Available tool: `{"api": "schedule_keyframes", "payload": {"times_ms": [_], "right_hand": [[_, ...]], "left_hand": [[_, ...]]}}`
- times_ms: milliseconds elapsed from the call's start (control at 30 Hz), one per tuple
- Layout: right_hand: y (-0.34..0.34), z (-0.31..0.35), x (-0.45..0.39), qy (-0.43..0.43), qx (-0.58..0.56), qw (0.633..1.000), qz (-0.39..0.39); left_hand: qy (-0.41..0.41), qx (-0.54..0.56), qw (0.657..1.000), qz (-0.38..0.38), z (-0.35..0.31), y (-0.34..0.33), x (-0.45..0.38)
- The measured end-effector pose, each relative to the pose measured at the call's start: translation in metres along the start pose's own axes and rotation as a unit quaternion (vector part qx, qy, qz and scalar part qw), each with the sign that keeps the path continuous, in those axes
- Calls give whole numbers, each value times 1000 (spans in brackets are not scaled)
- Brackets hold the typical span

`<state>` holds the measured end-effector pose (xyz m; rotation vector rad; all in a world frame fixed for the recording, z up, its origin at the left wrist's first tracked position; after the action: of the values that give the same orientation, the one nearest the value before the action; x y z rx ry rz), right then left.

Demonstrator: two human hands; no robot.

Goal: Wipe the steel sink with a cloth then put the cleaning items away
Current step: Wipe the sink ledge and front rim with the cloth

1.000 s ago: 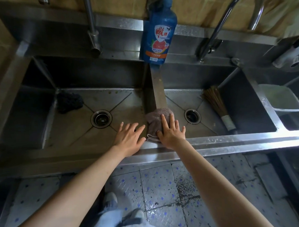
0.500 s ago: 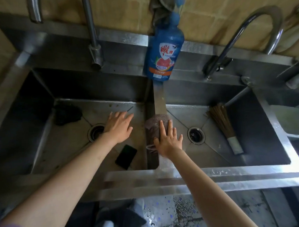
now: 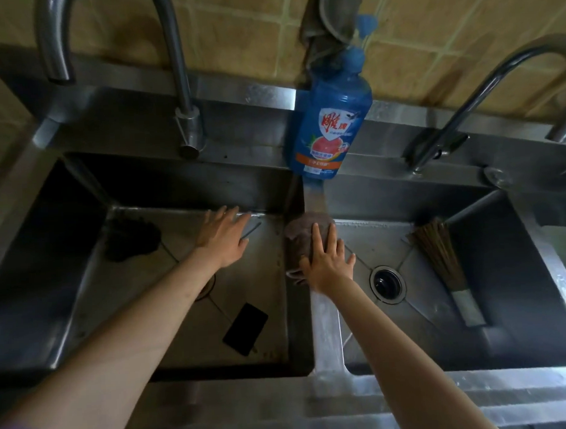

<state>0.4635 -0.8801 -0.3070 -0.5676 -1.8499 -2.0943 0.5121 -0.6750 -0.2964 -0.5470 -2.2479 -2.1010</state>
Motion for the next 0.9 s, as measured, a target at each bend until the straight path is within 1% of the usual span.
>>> {"api": "schedule_keyframes", "payload": {"times_ms": [267, 467, 533, 567, 633, 700, 767, 833, 900], "right_hand": [[18, 7, -33, -8, 5, 1000, -10], [29, 9, -61, 6, -48, 999, -22], [36, 7, -62, 31, -74, 996, -47], [42, 4, -60, 38, -85, 993, -76], [51, -9, -59, 11, -129, 982, -139], [53, -25, -62, -63, -216, 962, -153], [47, -31, -68, -107, -297, 942, -117], [42, -29, -75, -107, -347, 929, -76], [40, -26, -78, -100, -360, 925, -64]], "left_hand": [[-3, 7, 1000, 5, 19, -1, -34], [-26, 23, 999, 0, 9, -2, -48], [-43, 36, 998, 0, -1, -4, -54], [-51, 47, 998, 3, -7, -5, -56], [-54, 94, 994, 11, -20, -8, -60], [-42, 157, 986, 35, -34, -12, -64], [-19, 222, 972, 73, -43, -19, -69], [6, 295, 950, 106, -51, -26, -74], [27, 369, 921, 124, -60, -29, -77]]}}
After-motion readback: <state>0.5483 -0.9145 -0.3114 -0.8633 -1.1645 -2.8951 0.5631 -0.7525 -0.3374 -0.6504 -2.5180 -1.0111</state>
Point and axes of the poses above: each hand's wrist, its own x-axis away from the middle knuckle, its own y-axis out of the back of the hand, z = x × y, the point moved 6 cm from there along -x, towards the middle knuckle, and after that the axes turned 2 degrees about x, right-handed, at the moved point
